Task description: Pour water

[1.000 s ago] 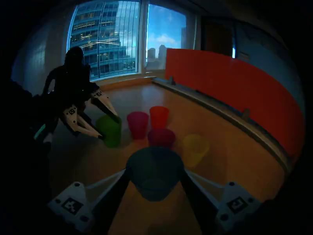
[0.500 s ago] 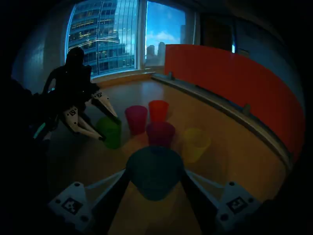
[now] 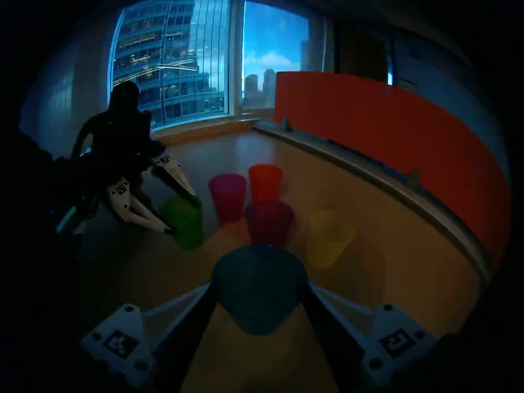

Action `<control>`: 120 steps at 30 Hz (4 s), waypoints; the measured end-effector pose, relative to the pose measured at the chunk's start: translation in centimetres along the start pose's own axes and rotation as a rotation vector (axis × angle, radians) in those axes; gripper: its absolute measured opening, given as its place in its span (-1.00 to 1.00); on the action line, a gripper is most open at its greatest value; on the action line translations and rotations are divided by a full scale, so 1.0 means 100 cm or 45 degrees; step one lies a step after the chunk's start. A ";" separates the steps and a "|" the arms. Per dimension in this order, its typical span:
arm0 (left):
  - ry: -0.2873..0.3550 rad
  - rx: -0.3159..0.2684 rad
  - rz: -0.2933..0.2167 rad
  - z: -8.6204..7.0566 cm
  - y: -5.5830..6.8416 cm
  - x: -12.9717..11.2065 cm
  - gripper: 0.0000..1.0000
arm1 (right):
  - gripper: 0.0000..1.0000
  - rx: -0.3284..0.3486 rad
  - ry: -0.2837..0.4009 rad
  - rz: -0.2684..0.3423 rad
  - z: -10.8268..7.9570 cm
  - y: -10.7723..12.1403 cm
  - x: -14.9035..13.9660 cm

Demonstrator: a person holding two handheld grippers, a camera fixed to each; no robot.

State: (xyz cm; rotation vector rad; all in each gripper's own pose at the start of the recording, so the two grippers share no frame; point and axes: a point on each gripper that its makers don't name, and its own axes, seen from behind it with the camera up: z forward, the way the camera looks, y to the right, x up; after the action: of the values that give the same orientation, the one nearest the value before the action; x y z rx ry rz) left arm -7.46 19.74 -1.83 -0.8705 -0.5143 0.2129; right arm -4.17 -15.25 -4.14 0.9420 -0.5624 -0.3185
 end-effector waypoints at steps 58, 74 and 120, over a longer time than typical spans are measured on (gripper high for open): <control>-0.033 0.072 -0.044 -0.040 -0.004 -0.027 0.98 | 1.00 -0.046 -0.078 0.041 0.007 -0.015 -0.062; 0.023 0.232 -0.096 -0.079 -0.021 -0.034 0.98 | 1.00 -0.198 -0.019 0.105 -0.038 -0.008 -0.079; 0.652 0.904 -0.134 -0.183 -0.095 0.067 0.97 | 1.00 -1.141 0.743 0.271 -0.163 0.087 0.034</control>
State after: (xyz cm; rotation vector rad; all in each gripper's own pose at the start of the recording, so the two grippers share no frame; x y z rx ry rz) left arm 7.43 3.97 -1.87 -0.1807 0.0136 0.0582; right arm 8.18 -1.12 -3.33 0.0752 0.0500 -0.0672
